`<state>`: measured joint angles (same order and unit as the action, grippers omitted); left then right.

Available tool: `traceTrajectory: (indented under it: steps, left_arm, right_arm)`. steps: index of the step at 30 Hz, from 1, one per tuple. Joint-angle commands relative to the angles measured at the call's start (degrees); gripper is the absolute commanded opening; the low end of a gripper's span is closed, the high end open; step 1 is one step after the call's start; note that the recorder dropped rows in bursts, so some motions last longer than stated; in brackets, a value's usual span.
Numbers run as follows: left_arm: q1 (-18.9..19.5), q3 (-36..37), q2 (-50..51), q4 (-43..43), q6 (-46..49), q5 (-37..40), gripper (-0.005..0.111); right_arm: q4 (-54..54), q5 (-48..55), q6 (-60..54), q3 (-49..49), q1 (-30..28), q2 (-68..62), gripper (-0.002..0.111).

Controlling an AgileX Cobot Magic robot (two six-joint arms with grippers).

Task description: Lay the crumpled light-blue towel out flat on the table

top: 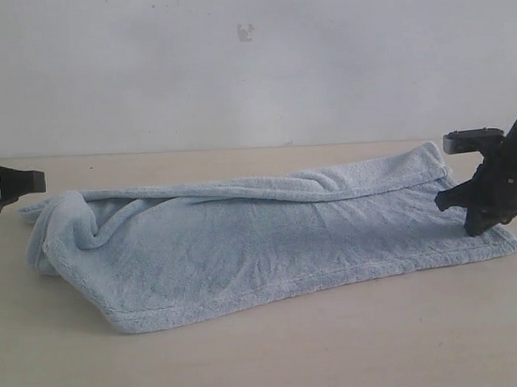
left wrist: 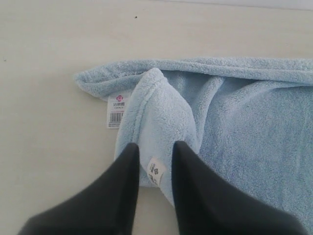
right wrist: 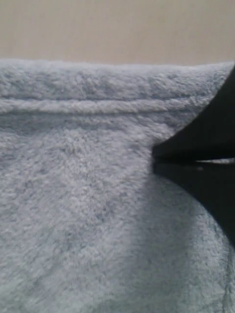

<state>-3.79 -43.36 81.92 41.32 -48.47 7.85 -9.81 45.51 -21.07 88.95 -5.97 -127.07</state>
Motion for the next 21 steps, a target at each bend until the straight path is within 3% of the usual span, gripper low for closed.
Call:
traceTrajectory:
  steps: [1, 7, 10, 18, 21]
  left_arm:
    - [-0.25, 0.35, -0.40, -0.45, 0.04, -0.56, 0.023]
    - [-0.25, 0.35, -0.40, -0.45, 0.04, 0.15, 0.023]
    - [-0.25, 0.36, -0.40, -0.45, 0.04, 1.21, 0.023]
    - [-0.43, 2.04, -0.40, -0.45, 4.08, 5.81, 0.023]
    - [-2.97, 3.59, -0.40, -0.45, 9.52, 10.43, 0.023]
  right_arm:
    - [-0.02, 1.76, -0.60, -0.33, -0.33, -1.17, 0.001]
    - [0.21, 7.08, -0.60, -1.21, -0.33, -1.29, 0.001]
    - [1.91, 6.59, -0.35, -6.44, -0.33, -0.09, 0.001]
    - [15.50, -8.17, 14.14, -27.57, -0.33, 7.64, 0.001]
    - [24.42, -15.57, 25.57, -35.63, -1.77, 12.53, 0.001]
